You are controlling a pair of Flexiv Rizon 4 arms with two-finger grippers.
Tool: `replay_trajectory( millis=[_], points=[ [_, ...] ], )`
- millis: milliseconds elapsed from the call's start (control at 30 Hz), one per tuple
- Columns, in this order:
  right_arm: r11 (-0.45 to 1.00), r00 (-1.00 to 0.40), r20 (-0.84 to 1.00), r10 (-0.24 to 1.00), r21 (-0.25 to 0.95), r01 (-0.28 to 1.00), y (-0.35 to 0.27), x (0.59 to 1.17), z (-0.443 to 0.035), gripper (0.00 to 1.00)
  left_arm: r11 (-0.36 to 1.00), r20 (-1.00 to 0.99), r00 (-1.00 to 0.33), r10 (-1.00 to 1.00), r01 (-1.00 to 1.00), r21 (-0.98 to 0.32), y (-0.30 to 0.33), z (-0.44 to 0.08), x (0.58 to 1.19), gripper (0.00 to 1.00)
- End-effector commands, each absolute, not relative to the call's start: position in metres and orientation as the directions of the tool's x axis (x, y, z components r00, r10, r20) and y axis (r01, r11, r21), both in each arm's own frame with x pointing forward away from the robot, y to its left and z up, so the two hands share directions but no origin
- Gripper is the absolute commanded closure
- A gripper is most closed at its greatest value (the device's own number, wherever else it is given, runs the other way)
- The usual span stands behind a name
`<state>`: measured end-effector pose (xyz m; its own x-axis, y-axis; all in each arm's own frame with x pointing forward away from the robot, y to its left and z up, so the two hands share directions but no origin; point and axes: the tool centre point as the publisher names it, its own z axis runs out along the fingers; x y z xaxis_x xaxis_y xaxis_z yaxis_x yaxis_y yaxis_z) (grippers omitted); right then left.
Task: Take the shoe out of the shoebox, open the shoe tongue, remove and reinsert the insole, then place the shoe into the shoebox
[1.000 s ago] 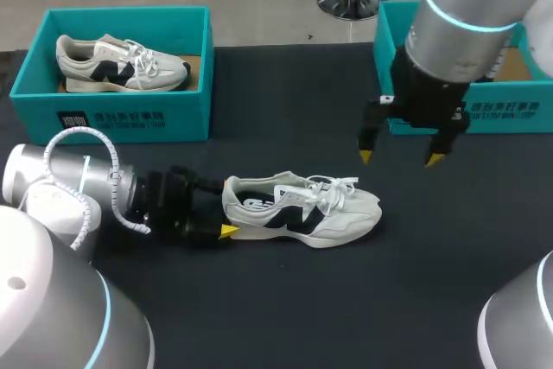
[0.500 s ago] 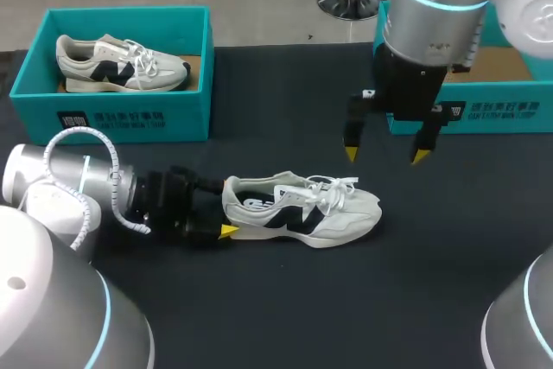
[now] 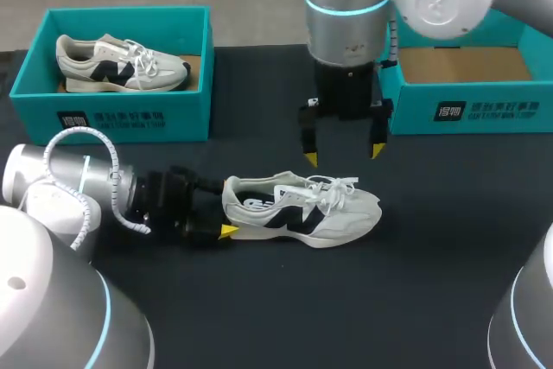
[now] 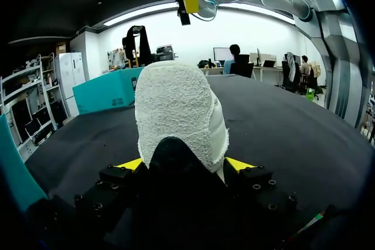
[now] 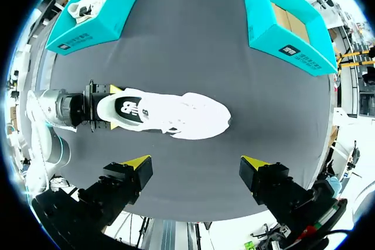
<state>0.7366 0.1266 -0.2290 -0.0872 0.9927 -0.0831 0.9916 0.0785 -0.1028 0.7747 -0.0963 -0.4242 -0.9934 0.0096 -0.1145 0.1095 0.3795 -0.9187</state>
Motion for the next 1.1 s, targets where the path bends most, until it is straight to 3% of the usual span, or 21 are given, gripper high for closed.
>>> replay_trajectory(
  millis=[33, 833, 900, 1100],
  points=[
    [0.055, -0.142, -0.275, 0.951, -0.3, 0.952, 0.197, 0.751, -0.252, 0.0, 0.383, -0.115, -0.993, 0.01, 0.11, -0.917, -0.097, -0.426, 0.774, 1.0],
    [0.073, -0.145, -0.253, 0.957, -0.273, 0.959, 0.209, 0.749, -0.267, 0.0, 0.383, -0.115, -0.993, 0.01, 0.11, -0.917, -0.097, -0.426, 0.774, 1.0],
    [0.009, -0.102, -0.302, 0.948, -0.294, 0.956, 0.212, 0.752, -0.274, 0.0, 0.383, -0.115, -0.993, 0.01, 0.11, -0.917, -0.097, -0.426, 0.774, 1.0],
    [0.005, -0.067, -0.307, 0.949, -0.199, 0.98, 0.212, 0.751, -0.3, 0.0, 0.383, -0.115, -0.993, 0.01, 0.11, -0.917, -0.097, -0.426, 0.774, 1.0]
  ],
)
